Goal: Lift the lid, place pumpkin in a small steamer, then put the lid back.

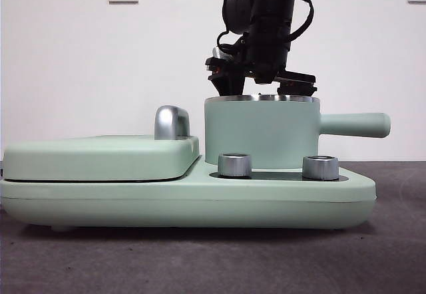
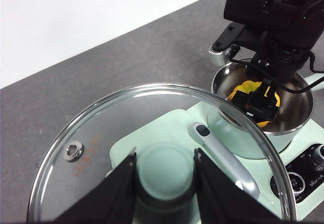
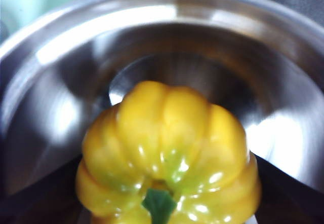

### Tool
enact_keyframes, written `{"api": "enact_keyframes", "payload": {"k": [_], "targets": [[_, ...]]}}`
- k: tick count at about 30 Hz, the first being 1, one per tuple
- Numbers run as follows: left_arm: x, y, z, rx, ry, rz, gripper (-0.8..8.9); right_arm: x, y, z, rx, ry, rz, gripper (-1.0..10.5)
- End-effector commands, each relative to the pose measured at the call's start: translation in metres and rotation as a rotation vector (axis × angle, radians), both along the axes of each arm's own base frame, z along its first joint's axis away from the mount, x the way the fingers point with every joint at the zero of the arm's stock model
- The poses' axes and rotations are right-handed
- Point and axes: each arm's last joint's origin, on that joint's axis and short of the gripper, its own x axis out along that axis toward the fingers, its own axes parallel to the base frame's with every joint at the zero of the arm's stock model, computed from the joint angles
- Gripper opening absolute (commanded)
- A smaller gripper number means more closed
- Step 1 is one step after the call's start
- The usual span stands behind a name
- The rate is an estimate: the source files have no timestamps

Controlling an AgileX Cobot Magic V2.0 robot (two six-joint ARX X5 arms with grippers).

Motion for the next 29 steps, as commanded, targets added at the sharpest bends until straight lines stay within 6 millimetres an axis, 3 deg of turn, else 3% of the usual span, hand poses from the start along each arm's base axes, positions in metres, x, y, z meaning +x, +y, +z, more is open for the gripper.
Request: {"api": "enact_keyframes", "payload": {"k": [1, 7, 10, 15, 17, 20, 23, 26, 29], "targets": [[0.000, 0.000, 0.007, -0.024, -0.035, 0.002, 0.15, 0.004, 0.006, -0.010, -0.018, 0.024, 0.019, 2.8], [0.000, 0.000, 0.007, -0.026, -0.035, 0.003, 0.14, 0.005, 0.007, -0.014, -0.028, 0.031, 0.031, 2.9], [0.000, 0.000, 0.007, -0.026, -0.035, 0.003, 0.14, 0.005, 0.007, -0.015, -0.034, 0.040, 0.032, 3.9], [0.000, 0.000, 0.007, -0.026, -0.035, 0.003, 0.14, 0.004, 0.008, -0.015, -0.037, 0.040, 0.042, 4.1], [0.000, 0.000, 0.007, -0.026, -0.035, 0.003, 0.14, 0.004, 0.008, -0.014, -0.035, 0.038, 0.042, 5.1], [0.000, 0.000, 0.007, -0.034, -0.031, 0.007, 0.15, 0.003, 0.008, -0.010, -0.031, 0.031, 0.042, 5.2], [0.000, 0.000, 0.007, -0.035, -0.030, 0.008, 0.14, 0.003, 0.007, 0.010, -0.014, -0.001, 0.042, 5.2], [0.001, -0.001, 0.008, -0.045, -0.029, 0.011, 0.14, -0.003, 0.004, 0.051, 0.053, -0.113, 0.039, 5.2], [0.005, -0.003, 0.006, -0.047, -0.021, 0.014, 0.14, -0.023, -0.010, 0.091, 0.071, -0.206, 0.031, 5.2]]}}
